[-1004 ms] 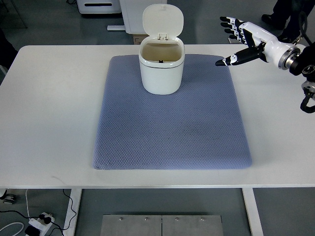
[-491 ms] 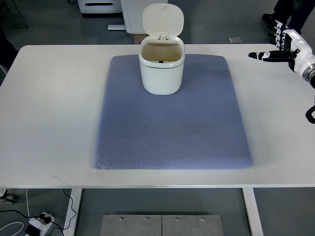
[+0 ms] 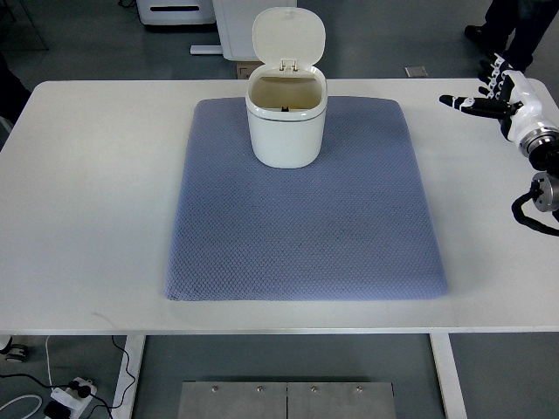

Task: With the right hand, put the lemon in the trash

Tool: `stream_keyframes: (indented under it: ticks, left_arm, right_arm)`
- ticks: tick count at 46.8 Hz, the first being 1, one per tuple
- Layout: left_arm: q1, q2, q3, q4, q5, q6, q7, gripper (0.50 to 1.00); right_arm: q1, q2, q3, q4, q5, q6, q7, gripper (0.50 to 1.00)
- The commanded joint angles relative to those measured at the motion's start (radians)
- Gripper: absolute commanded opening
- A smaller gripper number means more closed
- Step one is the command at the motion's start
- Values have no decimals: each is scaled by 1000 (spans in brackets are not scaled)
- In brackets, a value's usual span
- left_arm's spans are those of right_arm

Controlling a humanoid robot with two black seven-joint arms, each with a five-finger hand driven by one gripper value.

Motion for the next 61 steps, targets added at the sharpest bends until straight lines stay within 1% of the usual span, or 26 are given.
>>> stream_keyframes:
  ticks: [1, 4, 7, 11, 16, 21, 27, 38, 44, 52, 61]
  left_arm:
    - [0, 0, -1, 0, 0, 0, 0, 1000]
    - [0, 0, -1, -1, 0, 0, 0, 1000]
    - [0, 0, 0, 0, 0, 0, 0, 1000]
    - [0, 0, 0, 0, 0, 0, 0, 1000]
    - [0, 0, -1, 0, 0, 0, 0, 1000]
    - [0, 0, 0, 0, 0, 0, 0, 1000]
    - [0, 0, 0, 0, 0, 0, 0, 1000]
    - [0, 0, 0, 0, 0, 0, 0, 1000]
    - [0, 0, 0, 0, 0, 0, 0, 1000]
    - [0, 0, 0, 0, 0, 0, 0, 1000]
    - [0, 0, -1, 0, 0, 0, 0, 1000]
  right_arm:
    - [0, 33, 26, -27, 54, 1, -4, 1000]
    - [0, 48, 41, -44, 105, 4, -5, 1000]
    - [0, 65, 46, -55, 136, 7, -20, 1000]
    - [-2, 91, 55, -66, 151, 7, -40, 1000]
    - [-14, 127, 98, -104, 154, 7, -60, 1000]
    - [-29, 153, 155, -119, 154, 7, -100, 1000]
    - [-38, 154, 187, -119, 154, 5, -146, 1000]
    - [-65, 154, 228, -119, 154, 8, -136, 1000]
    - [-75, 156, 276, -116, 154, 10, -105, 1000]
    - [-78, 156, 284, -115, 154, 30, -103, 1000]
    - [-78, 183, 282, -116, 154, 28, -105, 1000]
